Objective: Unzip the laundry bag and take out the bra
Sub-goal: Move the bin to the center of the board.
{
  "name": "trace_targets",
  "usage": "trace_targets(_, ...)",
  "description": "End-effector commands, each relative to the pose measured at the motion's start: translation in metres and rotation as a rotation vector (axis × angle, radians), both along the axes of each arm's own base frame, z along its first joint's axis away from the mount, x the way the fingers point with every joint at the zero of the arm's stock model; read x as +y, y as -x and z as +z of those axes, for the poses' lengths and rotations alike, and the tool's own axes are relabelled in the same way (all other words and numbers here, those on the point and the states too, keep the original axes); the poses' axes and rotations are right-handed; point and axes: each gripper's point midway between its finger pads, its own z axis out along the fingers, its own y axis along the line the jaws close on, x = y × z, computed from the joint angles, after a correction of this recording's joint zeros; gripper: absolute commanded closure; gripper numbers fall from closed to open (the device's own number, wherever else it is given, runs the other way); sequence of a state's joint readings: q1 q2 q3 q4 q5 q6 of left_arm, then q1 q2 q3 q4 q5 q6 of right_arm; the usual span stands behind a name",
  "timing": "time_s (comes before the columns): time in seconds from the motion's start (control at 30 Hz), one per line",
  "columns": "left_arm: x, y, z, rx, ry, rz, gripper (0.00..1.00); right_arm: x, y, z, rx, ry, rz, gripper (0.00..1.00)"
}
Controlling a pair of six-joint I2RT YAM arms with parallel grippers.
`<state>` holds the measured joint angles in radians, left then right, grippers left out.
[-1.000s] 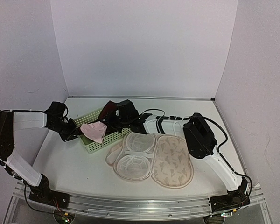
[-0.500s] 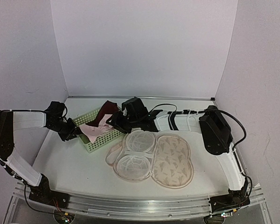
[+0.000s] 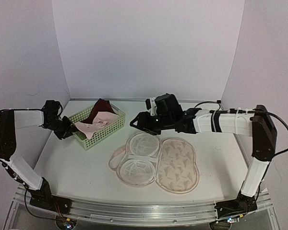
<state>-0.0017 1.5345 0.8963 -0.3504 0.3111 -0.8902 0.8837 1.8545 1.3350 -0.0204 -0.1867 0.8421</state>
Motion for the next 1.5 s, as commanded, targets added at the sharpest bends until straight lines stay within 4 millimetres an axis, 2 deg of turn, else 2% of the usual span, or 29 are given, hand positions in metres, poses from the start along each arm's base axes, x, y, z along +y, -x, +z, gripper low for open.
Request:
trace_targets(0.0, 0.017, -0.037, 0.035, -0.132, 0.0, 0.042, 1.0, -0.046, 0.013, 0.024, -0.132, 0.098, -0.018, 0.42)
trace_targets(0.03, 0.019, -0.04, 0.034, -0.128, -0.003, 0.048, 1.0, -0.057, 0.017, 0.028, -0.15, 0.117, -0.027, 0.42)
trace_targets(0.17, 0.02, -0.053, 0.03, -0.116, 0.0, 0.053, 1.0, -0.099, 0.031, 0.02, -0.176, 0.223, -0.066, 0.4)
trace_targets(0.4, 0.018, -0.073, 0.033, -0.121, 0.025, 0.061, 1.0, -0.174, 0.059, -0.012, -0.134, 0.362, -0.162, 0.36)
trace_targets(0.43, 0.017, -0.075, 0.034, -0.122, 0.03, 0.063, 1.0, -0.185, 0.064, -0.021, -0.116, 0.385, -0.174, 0.35)
trace_targets(0.63, 0.003, -0.079, 0.022, -0.096, 0.045, 0.033, 1.0, -0.228, 0.088, -0.056, -0.015, 0.455, -0.222, 0.31)
trace_targets(0.77, 0.001, -0.077, 0.013, -0.077, 0.045, 0.03, 0.98, -0.254, 0.101, -0.074, 0.043, 0.505, -0.267, 0.28)
trace_targets(0.87, -0.001, -0.075, 0.011, -0.076, 0.051, 0.019, 0.91, -0.268, 0.111, -0.088, 0.09, 0.523, -0.293, 0.25)
trace_targets(0.93, -0.003, -0.073, 0.011, -0.076, 0.056, 0.007, 0.81, -0.276, 0.117, -0.099, 0.127, 0.541, -0.313, 0.24)
trace_targets(1.03, -0.005, -0.07, 0.016, -0.087, 0.062, -0.008, 0.69, -0.284, 0.125, -0.113, 0.168, 0.569, -0.322, 0.24)
trace_targets(1.13, -0.004, -0.064, 0.024, -0.105, 0.051, -0.017, 0.61, -0.29, 0.131, -0.127, 0.202, 0.598, -0.321, 0.23)
trace_targets(1.33, -0.002, -0.047, 0.039, -0.133, 0.015, -0.038, 0.48, -0.283, 0.137, -0.143, 0.244, 0.593, -0.269, 0.27)
trace_targets(1.47, -0.001, -0.035, 0.046, -0.145, -0.013, -0.059, 0.42, -0.274, 0.129, -0.146, 0.25, 0.561, -0.259, 0.3)
